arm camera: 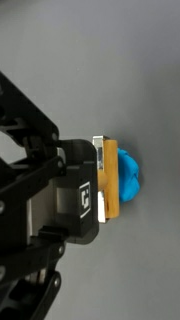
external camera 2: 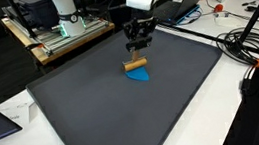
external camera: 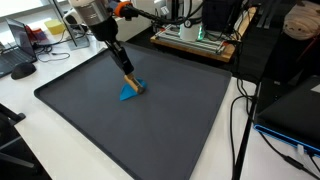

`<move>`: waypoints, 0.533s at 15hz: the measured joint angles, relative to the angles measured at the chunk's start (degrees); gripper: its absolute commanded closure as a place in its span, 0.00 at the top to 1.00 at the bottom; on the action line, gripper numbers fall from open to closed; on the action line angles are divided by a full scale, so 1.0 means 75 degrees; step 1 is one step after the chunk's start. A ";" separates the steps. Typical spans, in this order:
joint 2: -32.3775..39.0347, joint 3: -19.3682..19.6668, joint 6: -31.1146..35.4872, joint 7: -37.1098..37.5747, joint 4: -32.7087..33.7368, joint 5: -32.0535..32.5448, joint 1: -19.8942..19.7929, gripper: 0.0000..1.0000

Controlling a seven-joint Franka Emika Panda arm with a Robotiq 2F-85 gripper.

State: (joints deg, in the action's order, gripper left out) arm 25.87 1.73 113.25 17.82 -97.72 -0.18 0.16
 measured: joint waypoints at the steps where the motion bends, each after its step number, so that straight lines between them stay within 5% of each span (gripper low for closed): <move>1: 0.0072 0.0000 -0.0030 -0.0047 0.0050 -0.0040 -0.0012 0.23; 8: 0.0393 0.0000 -0.0593 -0.0836 0.0489 -0.0670 -0.0383 0.23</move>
State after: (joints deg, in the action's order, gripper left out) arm 28.82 1.73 108.80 11.55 -94.05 -5.20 -2.72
